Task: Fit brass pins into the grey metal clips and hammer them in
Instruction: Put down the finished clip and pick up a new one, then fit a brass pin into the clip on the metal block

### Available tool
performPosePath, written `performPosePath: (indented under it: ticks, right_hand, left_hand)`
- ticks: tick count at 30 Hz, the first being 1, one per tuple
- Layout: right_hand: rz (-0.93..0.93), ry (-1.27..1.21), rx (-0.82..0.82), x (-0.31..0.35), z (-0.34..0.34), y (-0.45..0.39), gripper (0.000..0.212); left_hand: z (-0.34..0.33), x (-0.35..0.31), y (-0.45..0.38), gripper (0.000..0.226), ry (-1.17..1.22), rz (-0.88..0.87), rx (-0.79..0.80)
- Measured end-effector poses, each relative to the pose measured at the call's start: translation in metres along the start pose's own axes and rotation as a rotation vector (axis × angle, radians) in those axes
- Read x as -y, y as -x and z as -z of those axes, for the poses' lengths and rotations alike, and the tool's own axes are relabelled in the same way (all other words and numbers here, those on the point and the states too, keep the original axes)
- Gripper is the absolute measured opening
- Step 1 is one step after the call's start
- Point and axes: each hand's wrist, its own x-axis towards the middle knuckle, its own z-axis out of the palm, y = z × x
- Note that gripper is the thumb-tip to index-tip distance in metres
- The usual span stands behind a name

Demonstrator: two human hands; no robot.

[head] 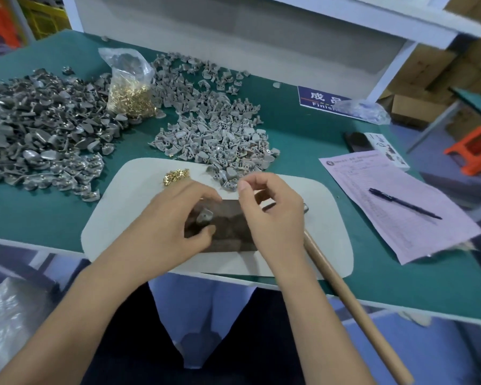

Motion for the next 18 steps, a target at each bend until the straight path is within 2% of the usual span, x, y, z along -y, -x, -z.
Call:
performPosePath:
  ticks: [3,5,9,12,18]
  right_hand:
    - [0.042,0.149,0.113,-0.005,0.011,0.009,0.007]
    - [0.113,0.191,0.189,-0.005,0.013,0.007,0.008]
    - [0.147,0.234,0.374,0.003,0.003,0.003,0.010]
    - [0.168,0.235,0.422,0.006,-0.004,0.001,0.008]
    - [0.248,0.291,0.482,0.005,-0.008,-0.009,0.008]
  left_hand:
    - [-0.009,0.001,0.010,0.031,-0.037,0.144,-0.167]
    - [-0.013,0.003,0.015,0.029,-0.009,0.201,-0.211]
    - [-0.010,0.004,0.018,0.020,0.035,0.250,-0.212]
    - [-0.005,0.004,0.017,0.011,0.083,0.267,-0.202]
    - [0.001,0.007,0.017,0.011,0.119,0.313,-0.187]
